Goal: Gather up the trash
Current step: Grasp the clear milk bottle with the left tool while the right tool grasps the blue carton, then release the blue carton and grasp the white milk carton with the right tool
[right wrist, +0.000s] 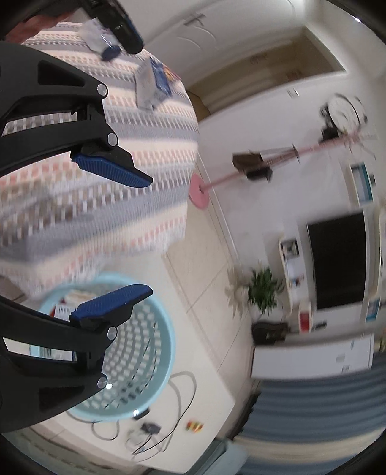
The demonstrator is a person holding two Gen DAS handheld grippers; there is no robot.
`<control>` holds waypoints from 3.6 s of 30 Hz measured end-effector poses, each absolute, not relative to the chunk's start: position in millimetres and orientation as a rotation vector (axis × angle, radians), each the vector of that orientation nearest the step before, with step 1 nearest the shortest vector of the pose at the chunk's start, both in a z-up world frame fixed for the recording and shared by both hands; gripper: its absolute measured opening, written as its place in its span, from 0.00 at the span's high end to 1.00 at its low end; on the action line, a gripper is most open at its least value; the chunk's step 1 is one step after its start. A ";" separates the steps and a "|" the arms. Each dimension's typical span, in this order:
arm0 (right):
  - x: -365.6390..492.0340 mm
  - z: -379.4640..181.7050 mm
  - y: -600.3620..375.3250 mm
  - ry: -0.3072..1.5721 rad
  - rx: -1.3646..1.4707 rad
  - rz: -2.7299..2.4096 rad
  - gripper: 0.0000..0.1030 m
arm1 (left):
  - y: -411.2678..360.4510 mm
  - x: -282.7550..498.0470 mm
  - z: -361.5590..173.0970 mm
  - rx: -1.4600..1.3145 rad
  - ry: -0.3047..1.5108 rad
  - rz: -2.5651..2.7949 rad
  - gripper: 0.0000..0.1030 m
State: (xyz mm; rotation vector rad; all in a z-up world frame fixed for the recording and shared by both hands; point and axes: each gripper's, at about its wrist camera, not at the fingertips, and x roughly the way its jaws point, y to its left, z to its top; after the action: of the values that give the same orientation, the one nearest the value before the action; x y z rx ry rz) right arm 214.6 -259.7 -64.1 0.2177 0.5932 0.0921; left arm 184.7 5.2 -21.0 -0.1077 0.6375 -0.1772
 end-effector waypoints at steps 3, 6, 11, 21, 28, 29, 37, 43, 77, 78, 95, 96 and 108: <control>218.3 -60.4 -234.4 0.594 0.185 0.138 0.37 | 47.8 172.7 -15.1 -0.099 0.617 -0.066 0.36; 221.4 -57.0 -202.6 0.597 0.153 0.191 0.37 | 82.4 160.8 -11.9 -0.096 0.605 0.018 0.36; 223.0 -55.8 -160.0 0.604 0.090 0.253 0.36 | 134.8 142.6 -10.2 -0.087 0.598 0.141 0.33; 234.4 -61.3 -114.1 0.624 0.026 0.297 0.36 | 224.7 145.1 -35.7 -0.205 0.694 0.208 0.31; 244.9 -68.0 -115.7 0.658 0.069 0.298 0.36 | 239.1 144.1 -60.4 -0.309 0.771 0.052 0.31; 246.6 -70.0 -117.2 0.666 0.080 0.298 0.36 | 236.1 138.7 -65.0 -0.305 0.775 0.038 0.31; 261.8 -66.9 -115.4 0.689 0.081 0.327 0.36 | 192.8 123.0 -74.4 -0.295 0.853 -0.197 0.30; 286.8 -57.1 -81.9 0.651 -0.026 0.425 0.34 | 155.5 151.7 -90.9 -0.212 0.923 -0.135 0.30; 272.3 -88.8 -34.3 0.907 0.052 0.798 0.62 | 147.9 157.8 -95.7 -0.209 0.809 0.031 0.47; 271.1 -90.3 -39.7 0.925 0.095 0.793 0.61 | 146.7 157.2 -95.6 -0.203 0.808 0.032 0.47; 244.9 -73.5 -49.1 0.783 -0.080 0.623 0.24 | 141.9 161.3 -98.0 -0.174 0.817 0.041 0.47; 246.4 -74.4 -43.5 0.773 -0.113 0.609 0.24 | 142.3 161.5 -98.1 -0.175 0.818 0.040 0.47; 287.3 -101.8 -22.5 0.791 -0.185 0.596 0.18 | 136.7 166.8 -97.3 -0.146 0.842 0.076 0.47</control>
State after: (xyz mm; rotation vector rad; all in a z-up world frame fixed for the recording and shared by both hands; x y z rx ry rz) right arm 287.3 -22.5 -101.8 -0.1851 0.7910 0.5959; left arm 166.8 136.7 -97.3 -0.1455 0.8424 0.0755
